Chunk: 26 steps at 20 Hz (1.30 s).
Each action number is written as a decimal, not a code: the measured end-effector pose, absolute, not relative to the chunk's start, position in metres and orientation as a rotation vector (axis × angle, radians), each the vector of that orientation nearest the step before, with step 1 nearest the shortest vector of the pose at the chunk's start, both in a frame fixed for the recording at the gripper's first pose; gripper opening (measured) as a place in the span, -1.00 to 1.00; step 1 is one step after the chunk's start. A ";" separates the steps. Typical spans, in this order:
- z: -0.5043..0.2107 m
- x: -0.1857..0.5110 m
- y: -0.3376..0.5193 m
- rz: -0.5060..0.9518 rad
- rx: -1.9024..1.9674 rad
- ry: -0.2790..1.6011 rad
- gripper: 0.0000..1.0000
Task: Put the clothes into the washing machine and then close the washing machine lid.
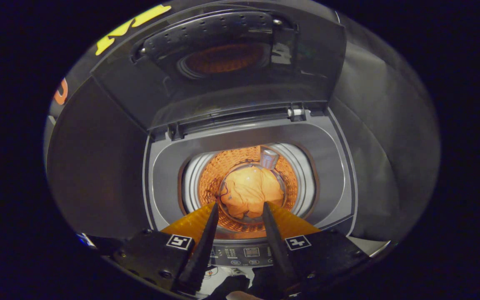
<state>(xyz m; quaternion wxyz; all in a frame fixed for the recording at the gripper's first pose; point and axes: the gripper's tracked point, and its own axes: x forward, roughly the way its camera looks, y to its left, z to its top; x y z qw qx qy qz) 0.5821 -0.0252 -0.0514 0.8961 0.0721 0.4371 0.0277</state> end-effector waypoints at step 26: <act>0.061 0.604 -0.028 0.088 -0.113 0.454 0.35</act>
